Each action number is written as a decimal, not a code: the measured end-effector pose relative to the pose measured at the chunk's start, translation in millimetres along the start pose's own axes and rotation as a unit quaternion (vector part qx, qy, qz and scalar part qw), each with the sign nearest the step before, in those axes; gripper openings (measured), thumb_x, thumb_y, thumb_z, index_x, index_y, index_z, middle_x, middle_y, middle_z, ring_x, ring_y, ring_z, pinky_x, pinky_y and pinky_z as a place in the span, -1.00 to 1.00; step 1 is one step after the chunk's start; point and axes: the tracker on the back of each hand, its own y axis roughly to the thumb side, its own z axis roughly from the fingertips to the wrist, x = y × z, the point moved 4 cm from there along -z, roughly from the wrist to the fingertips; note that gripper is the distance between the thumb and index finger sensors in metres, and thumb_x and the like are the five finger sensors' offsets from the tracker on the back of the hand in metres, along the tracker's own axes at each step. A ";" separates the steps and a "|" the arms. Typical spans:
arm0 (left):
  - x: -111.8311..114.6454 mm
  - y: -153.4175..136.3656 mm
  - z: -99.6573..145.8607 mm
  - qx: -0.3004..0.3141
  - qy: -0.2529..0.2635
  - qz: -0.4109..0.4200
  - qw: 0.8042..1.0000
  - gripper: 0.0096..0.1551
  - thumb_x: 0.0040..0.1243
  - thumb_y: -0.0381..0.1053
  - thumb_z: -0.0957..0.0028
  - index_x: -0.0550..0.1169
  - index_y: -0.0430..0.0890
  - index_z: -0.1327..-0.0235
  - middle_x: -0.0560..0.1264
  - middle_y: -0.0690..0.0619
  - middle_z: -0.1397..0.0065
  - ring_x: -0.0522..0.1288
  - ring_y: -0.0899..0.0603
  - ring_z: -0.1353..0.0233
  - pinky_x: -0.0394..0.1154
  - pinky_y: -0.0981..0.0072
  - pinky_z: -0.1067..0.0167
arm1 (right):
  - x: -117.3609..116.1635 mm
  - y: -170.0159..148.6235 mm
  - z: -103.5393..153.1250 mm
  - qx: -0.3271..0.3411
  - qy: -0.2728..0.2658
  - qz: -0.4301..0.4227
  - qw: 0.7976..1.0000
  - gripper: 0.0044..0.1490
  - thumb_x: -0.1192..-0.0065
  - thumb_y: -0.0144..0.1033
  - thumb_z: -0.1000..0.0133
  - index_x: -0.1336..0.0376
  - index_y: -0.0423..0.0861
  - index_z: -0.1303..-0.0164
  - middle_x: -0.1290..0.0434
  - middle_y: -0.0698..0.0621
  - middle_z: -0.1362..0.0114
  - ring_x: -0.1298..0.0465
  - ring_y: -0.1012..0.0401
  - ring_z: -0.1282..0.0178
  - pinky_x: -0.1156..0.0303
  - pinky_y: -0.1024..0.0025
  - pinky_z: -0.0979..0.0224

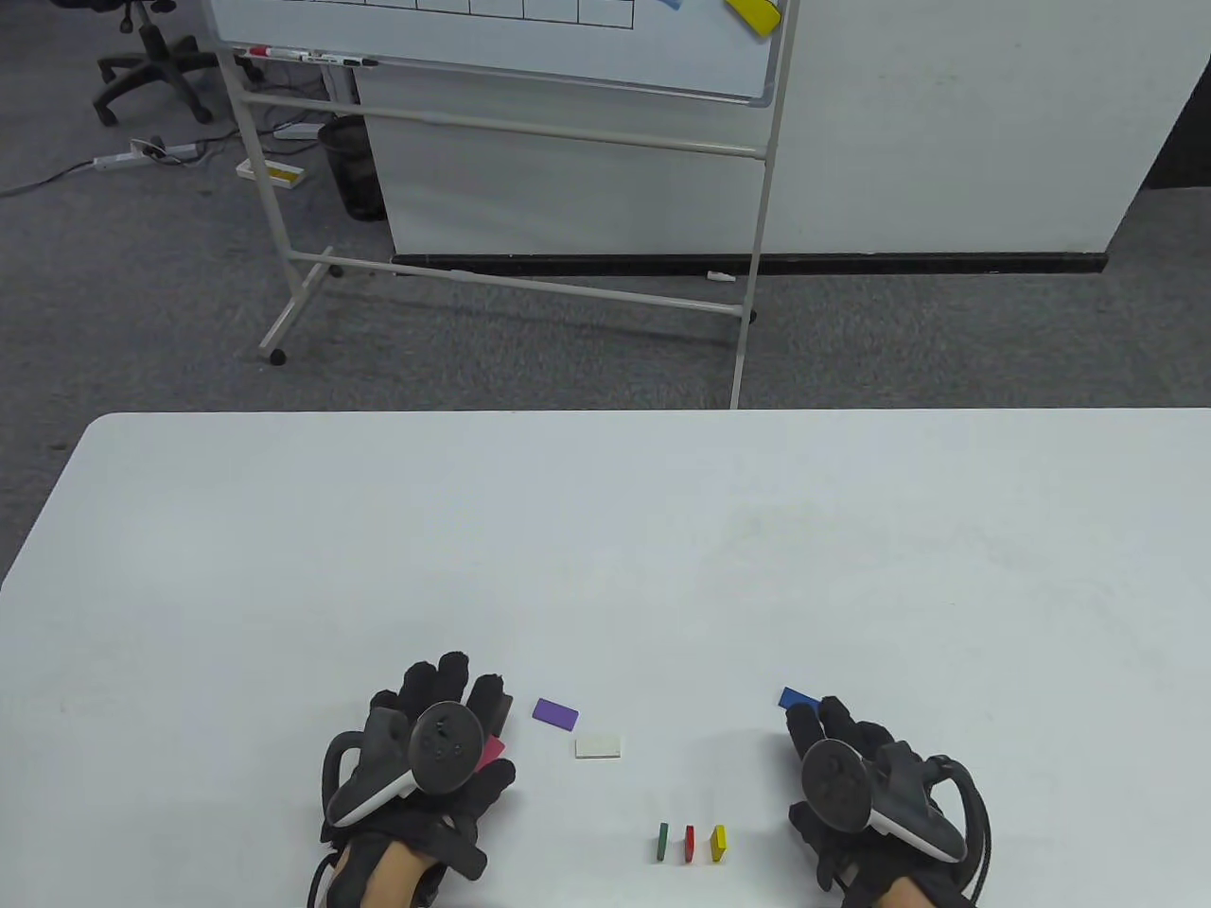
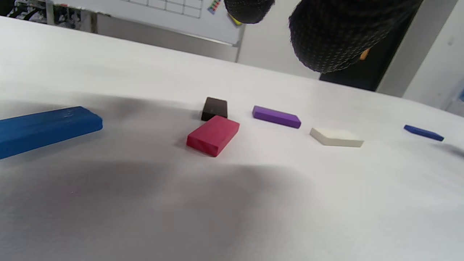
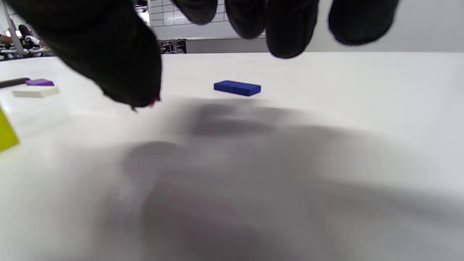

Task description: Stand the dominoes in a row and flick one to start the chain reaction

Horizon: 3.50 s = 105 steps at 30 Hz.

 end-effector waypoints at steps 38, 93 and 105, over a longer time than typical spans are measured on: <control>8.9 -3.6 -12.5 -0.021 -0.018 -0.017 0.999 0.00 0.20 0.32 -0.08 0.06 -0.01 -0.66 -0.29 -0.11 -0.68 -0.24 -0.45 -0.65 -0.19 -0.52 -0.40 | 4.1 26.8 -73.5 -0.002 -0.053 0.112 0.992 -0.23 -0.58 -0.14 -0.02 -0.35 0.01 -0.47 -0.62 -0.09 -0.32 -0.58 -0.08 -0.30 -0.16 -0.45 -0.48; 5.3 0.3 -7.6 -0.025 -0.008 -0.002 1.000 0.00 0.20 0.32 -0.08 0.07 -0.02 -0.66 -0.27 -0.12 -0.68 -0.22 -0.46 -0.65 -0.17 -0.52 -0.40 | 18.8 58.6 20.3 0.177 -0.036 -0.029 0.983 -0.17 -0.70 -0.15 0.07 -0.37 0.06 -0.45 -0.61 0.09 -0.34 -0.61 0.09 -0.13 -0.41 -0.11 -0.24; 5.5 -0.4 -6.6 -0.025 -0.011 -0.002 1.000 0.00 0.20 0.32 -0.08 0.07 -0.02 -0.66 -0.27 -0.12 -0.68 -0.22 -0.46 -0.65 -0.17 -0.52 -0.39 | 11.8 64.1 18.3 0.181 -0.021 -0.029 0.983 -0.15 -0.69 -0.14 0.06 -0.35 0.07 -0.47 -0.59 0.08 -0.36 -0.60 0.09 -0.14 -0.40 -0.12 -0.26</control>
